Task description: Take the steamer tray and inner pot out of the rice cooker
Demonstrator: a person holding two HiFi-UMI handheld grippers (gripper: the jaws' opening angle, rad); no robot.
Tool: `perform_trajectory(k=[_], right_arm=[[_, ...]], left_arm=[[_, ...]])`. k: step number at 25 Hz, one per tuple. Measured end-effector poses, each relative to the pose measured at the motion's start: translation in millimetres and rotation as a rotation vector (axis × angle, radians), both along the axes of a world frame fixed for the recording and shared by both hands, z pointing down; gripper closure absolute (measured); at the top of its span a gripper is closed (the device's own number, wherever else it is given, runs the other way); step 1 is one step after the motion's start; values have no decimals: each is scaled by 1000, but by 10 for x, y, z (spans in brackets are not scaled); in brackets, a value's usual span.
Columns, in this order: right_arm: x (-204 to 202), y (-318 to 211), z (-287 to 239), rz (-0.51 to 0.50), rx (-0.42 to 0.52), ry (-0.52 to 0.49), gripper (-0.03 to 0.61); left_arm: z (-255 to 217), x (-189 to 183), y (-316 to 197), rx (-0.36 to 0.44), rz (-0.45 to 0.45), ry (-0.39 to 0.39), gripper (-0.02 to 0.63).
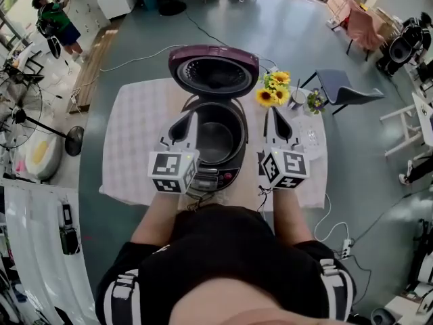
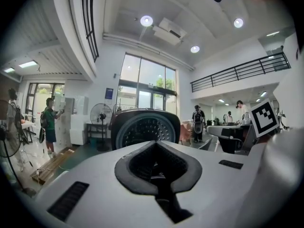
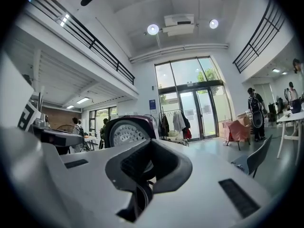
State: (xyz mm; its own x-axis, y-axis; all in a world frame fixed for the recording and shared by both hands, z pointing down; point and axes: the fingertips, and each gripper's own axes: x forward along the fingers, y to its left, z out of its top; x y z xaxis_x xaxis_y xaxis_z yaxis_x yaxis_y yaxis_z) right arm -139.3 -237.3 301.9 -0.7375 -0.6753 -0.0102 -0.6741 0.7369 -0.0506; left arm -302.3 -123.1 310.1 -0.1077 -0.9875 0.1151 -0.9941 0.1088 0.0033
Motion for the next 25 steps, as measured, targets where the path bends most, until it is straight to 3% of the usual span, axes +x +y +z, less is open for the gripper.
perform_trajectory(k=[7, 18, 20, 23, 25], right_arm=[[-296, 40, 17, 21, -15, -8, 581], [-394, 115, 168, 17, -59, -15, 581], [-395, 160, 161, -43, -108, -85, 580], [-348, 172, 155, -143, -267, -269, 578], [-290, 117, 155, -189, -375, -384, 439]], left_arm=[[40, -361, 46, -11, 21, 6, 611], [194, -667, 122, -52, 44, 4, 608], [205, -724, 162, -43, 54, 28, 607], [229, -864, 247, -33, 64, 104, 587], [235, -950, 286, -25, 86, 184, 447]])
